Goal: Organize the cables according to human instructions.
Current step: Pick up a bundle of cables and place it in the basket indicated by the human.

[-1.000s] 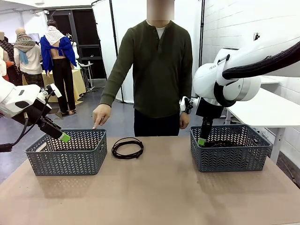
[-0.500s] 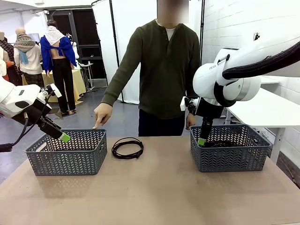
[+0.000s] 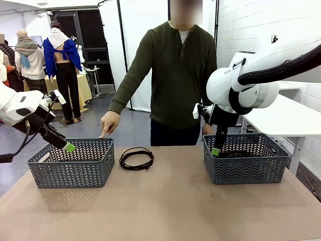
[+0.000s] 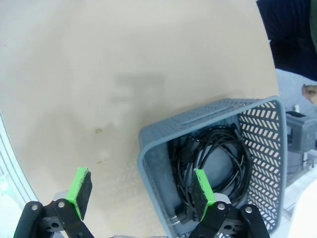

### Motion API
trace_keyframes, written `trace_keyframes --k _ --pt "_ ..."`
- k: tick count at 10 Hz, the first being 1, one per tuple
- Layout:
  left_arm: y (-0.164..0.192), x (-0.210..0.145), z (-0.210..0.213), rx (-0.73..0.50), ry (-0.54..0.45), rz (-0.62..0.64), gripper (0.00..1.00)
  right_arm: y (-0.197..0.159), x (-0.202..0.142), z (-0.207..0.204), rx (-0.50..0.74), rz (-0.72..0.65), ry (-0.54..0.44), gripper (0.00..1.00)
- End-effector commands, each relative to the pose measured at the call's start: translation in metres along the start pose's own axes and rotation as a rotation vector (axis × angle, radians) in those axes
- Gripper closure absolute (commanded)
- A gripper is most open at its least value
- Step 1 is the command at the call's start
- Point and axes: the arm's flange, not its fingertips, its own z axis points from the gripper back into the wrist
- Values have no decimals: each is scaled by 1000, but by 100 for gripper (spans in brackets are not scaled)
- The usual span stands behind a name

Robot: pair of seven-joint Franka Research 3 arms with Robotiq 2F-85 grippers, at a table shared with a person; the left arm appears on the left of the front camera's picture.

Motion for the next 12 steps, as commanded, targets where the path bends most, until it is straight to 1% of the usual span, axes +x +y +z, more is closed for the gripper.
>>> trace_keyframes --k 1,9,10,12 --pt "2 -1 -1 -6 -12 9 0 -2 1 0 2 0 9 0" --pt "2 -1 -1 -6 -12 9 0 -2 1 0 2 0 9 0" --pt "0 0 0 0 0 0 0 -2 1 0 2 0 9 0" --pt "1 27 -9 -16 51 -43 0 -2 1 0 2 0 9 0"
